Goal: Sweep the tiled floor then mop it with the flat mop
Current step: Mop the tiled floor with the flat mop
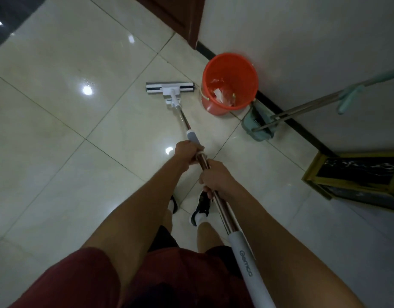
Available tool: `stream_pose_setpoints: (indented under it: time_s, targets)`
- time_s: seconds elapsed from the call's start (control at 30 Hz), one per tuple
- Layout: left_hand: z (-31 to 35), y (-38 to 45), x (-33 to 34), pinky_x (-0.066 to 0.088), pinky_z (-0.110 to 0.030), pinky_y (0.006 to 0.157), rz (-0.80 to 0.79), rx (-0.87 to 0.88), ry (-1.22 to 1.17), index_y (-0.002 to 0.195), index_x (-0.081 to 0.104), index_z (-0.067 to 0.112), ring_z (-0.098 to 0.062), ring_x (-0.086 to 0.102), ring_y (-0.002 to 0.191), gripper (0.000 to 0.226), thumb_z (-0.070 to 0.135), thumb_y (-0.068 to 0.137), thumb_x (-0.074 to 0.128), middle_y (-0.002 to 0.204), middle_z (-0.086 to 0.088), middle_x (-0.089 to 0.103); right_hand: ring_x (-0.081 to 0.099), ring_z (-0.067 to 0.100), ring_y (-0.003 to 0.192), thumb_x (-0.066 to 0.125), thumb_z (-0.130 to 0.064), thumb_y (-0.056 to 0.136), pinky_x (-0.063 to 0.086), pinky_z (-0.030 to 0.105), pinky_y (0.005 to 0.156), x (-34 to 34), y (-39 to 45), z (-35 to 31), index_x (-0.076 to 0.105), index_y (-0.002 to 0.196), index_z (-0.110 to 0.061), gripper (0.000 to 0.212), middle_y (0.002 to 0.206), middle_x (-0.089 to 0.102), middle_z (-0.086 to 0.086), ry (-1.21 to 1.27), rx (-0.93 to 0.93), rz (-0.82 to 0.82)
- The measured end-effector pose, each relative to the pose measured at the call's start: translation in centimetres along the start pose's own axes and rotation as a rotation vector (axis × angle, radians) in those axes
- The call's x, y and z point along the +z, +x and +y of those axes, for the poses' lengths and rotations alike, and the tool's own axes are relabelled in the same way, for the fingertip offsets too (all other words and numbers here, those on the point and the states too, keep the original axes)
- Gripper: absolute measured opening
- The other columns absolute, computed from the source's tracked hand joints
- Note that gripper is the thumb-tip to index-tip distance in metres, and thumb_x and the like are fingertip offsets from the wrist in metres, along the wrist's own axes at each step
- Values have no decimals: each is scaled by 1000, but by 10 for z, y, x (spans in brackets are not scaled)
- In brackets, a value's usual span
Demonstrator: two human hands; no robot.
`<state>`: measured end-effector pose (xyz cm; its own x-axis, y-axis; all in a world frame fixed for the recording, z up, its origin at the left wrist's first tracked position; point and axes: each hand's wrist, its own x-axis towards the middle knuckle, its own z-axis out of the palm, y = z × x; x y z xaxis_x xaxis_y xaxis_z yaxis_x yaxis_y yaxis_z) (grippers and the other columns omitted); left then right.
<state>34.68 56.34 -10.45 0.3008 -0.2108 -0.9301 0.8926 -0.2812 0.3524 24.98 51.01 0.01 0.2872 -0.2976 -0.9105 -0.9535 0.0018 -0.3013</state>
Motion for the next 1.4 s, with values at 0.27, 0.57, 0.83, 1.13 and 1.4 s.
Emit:
stream_pose_setpoints:
  time_s: [0.27,0.57,0.83,1.13,1.4]
  targets:
    - [15,3,29,60,-51,83,-49,3,-22,115,59,-9,-33,69,83,33,-3,85,73,88,-21,65,59,29,50,50,6,79,47,27,43,-40,2,-6,60,97,-2,22,86,69,22,-248,-105,41]
    - [-31,12,44,60,-40,65,-26,-35,-24,115,56,-1,-24,66,71,32,15,92,72,85,-13,63,54,18,41,50,-8,87,42,22,36,-38,8,44,55,108,-4,22,85,60,12,-220,-61,35]
    - [-49,5,53,54,-31,48,40,-15,54,128,52,-4,-23,67,66,45,11,91,70,86,-16,65,50,13,62,53,-11,96,38,24,53,-31,7,82,49,94,-10,5,89,53,5,-401,-238,203]
    - [-62,-26,33,55,-39,62,96,15,-75,101,58,0,-30,66,81,14,6,91,67,94,-17,65,58,23,79,54,-13,90,49,31,67,-34,-15,81,48,91,-12,6,94,55,6,-527,-336,43]
    - [-65,-52,-38,53,-33,50,214,55,-227,110,60,-2,-25,65,76,25,7,90,71,100,-17,64,60,15,56,55,-15,86,46,20,46,0,-32,56,56,87,-10,5,77,62,9,-485,-454,-145]
